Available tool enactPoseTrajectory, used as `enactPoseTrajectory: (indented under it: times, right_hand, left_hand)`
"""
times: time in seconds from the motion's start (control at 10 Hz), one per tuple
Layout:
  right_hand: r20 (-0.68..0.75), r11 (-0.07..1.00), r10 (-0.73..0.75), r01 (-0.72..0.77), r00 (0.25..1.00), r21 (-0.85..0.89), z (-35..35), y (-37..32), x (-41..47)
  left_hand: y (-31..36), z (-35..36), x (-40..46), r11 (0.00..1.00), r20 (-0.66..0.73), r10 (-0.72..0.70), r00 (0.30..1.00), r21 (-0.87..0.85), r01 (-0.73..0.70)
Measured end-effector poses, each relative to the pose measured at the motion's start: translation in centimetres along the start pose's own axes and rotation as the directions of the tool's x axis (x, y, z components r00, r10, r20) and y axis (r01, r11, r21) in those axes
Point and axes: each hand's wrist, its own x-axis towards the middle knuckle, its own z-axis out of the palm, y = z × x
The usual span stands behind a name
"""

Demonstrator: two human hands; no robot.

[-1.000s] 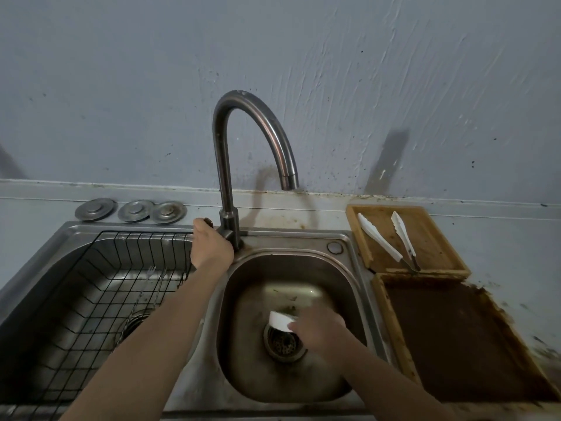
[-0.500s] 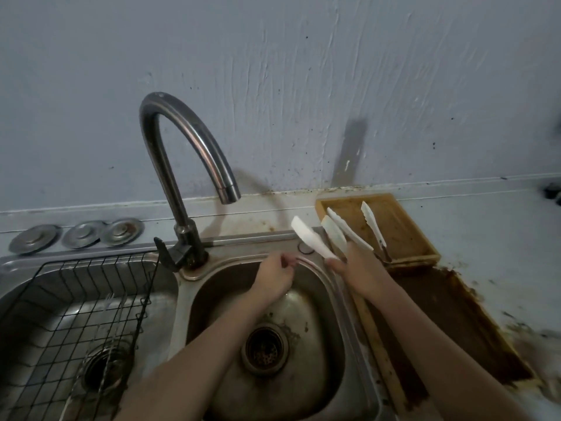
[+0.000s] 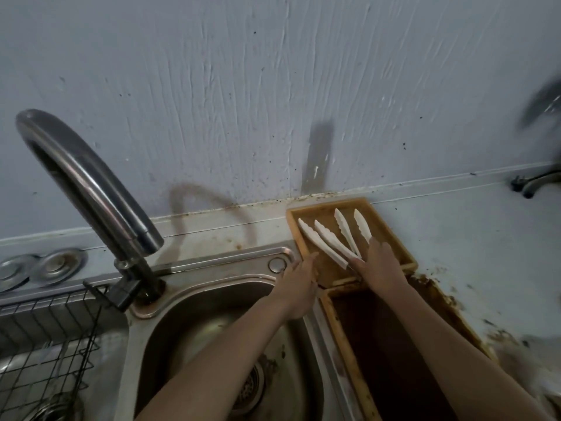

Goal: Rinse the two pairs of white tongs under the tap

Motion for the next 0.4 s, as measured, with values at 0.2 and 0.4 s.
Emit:
enactPoseTrajectory:
  times: [0.2, 0.4]
  right_hand:
    - [0.008, 0.996, -0.014, 0.013, 1.000, 0.089, 0.7, 0.3, 0.5]
    - [-0.128, 0.974, -0.097, 0.121, 0.987, 0.191, -1.2, -0.8, -1.1]
  left_hand:
    - [0.3, -0.2, -0.5, 0.996, 0.102, -0.037, 0.994, 0.087, 0.028]
    - [2.5, -4.3, -2.7, 0.986, 0.145, -0.026, 0.989, -0.159, 0.049]
